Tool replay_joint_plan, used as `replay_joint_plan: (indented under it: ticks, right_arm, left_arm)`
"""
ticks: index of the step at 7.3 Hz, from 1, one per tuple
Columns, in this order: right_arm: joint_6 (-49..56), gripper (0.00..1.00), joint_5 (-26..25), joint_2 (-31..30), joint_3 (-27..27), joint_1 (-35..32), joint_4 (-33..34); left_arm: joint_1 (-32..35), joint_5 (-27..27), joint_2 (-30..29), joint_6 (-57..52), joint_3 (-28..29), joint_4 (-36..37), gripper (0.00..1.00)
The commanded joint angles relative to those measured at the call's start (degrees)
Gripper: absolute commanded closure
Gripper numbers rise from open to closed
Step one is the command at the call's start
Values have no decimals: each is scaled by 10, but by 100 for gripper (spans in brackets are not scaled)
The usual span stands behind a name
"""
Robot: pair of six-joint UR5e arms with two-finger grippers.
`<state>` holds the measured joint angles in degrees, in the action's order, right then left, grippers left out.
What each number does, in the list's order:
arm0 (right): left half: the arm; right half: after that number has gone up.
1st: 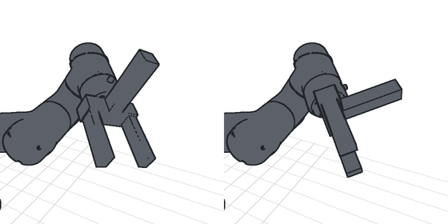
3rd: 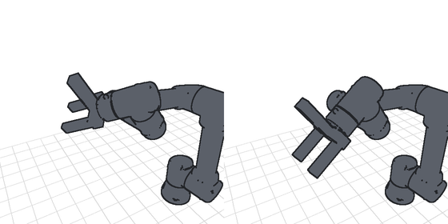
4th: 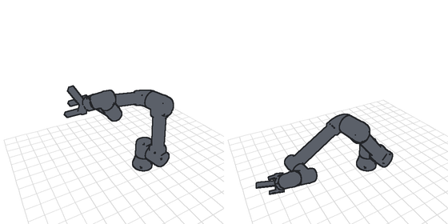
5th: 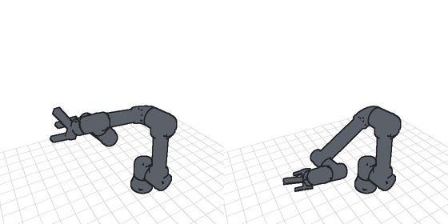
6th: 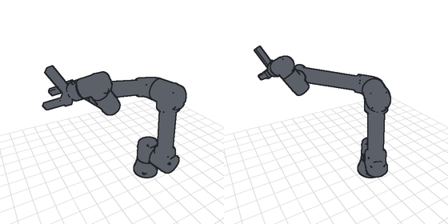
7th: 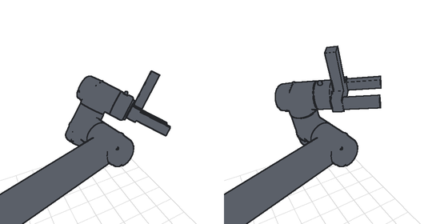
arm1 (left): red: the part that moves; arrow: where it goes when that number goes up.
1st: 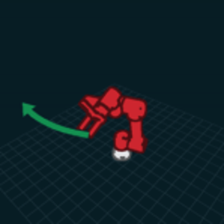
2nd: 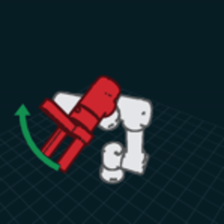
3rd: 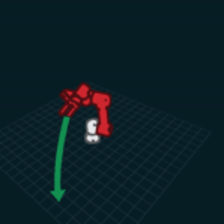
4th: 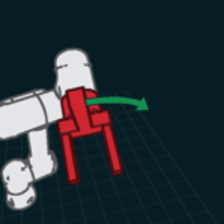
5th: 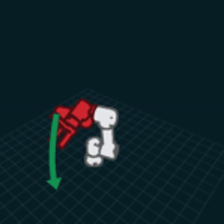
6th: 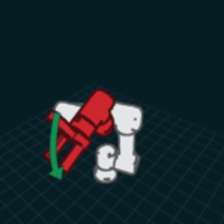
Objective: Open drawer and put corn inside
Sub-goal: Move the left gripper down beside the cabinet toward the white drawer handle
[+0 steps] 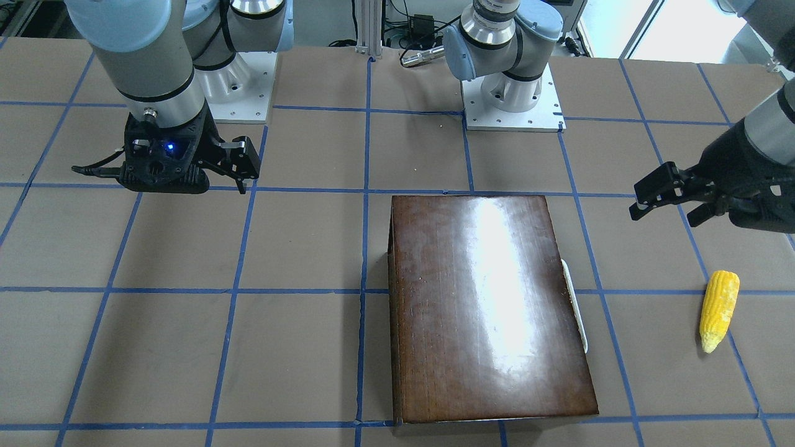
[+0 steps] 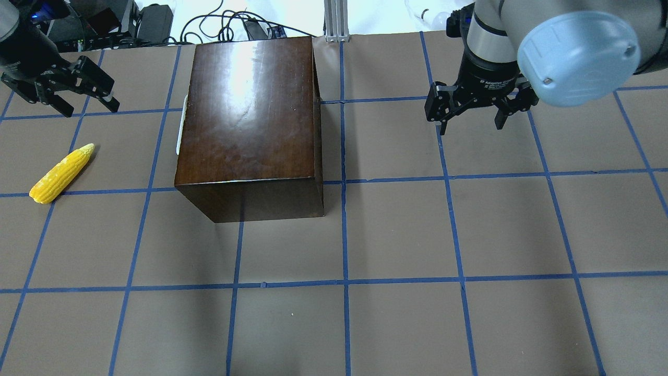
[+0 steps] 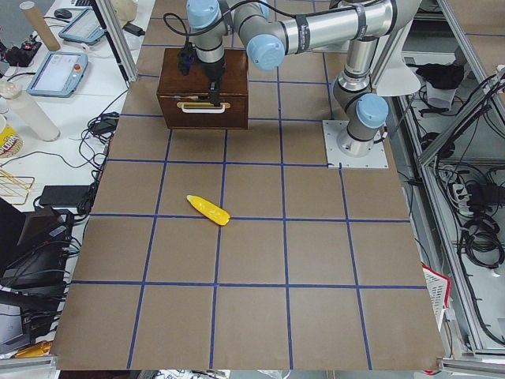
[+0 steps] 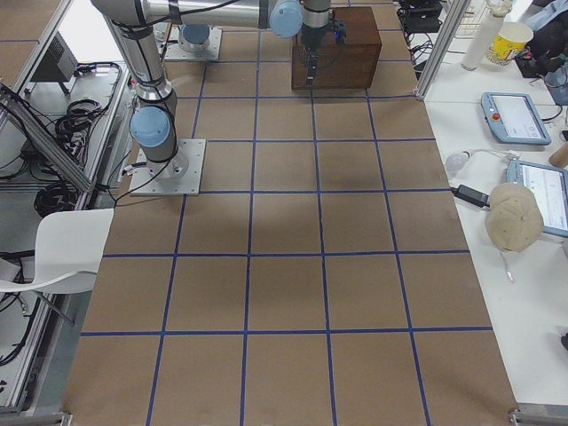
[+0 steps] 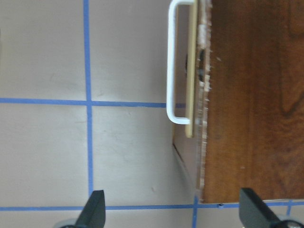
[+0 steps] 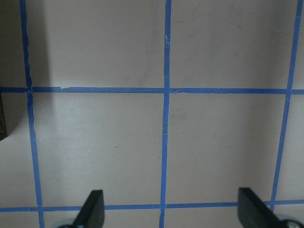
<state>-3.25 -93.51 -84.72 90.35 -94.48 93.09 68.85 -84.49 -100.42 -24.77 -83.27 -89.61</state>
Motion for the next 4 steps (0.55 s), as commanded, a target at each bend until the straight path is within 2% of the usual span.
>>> replay_joint_plan:
  ticks: [1, 3, 4]
  right_arm:
    - [0, 0, 1, 0, 0, 0, 0]
    - [0, 0, 1, 1, 0, 0, 1]
    - [0, 0, 1, 1, 0, 0, 0]
  left_arm:
    - [-3, 7, -47, -27, -2, 50, 0]
    - [-2, 19, -75, -32, -1, 69, 0]
    - [-2, 65, -87, -56, -2, 70, 0]
